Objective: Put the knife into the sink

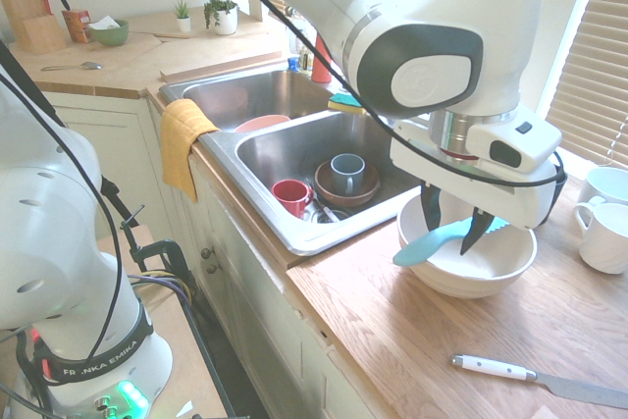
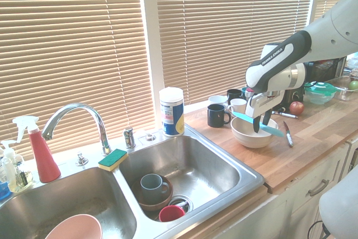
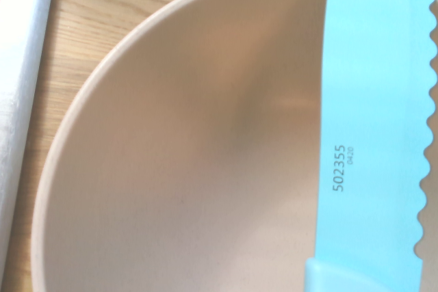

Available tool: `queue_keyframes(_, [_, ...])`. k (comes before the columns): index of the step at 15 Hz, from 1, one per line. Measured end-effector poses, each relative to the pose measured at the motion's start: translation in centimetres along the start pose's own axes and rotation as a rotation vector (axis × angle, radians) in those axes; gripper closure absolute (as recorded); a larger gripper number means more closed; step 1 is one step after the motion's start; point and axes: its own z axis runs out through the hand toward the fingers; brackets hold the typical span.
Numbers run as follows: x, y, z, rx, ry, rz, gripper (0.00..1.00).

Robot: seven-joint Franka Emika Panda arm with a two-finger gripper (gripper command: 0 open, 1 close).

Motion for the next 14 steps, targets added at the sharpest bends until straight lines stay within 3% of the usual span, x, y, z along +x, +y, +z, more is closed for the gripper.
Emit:
queue_keyframes(11, [0.1, -0.1, -0.2, -0.001, 0.005, -0.004, 1.0])
queue_keyframes(14, [-0.1, -0.1, -3.0, 0.009, 0.049, -0.017, 1.0])
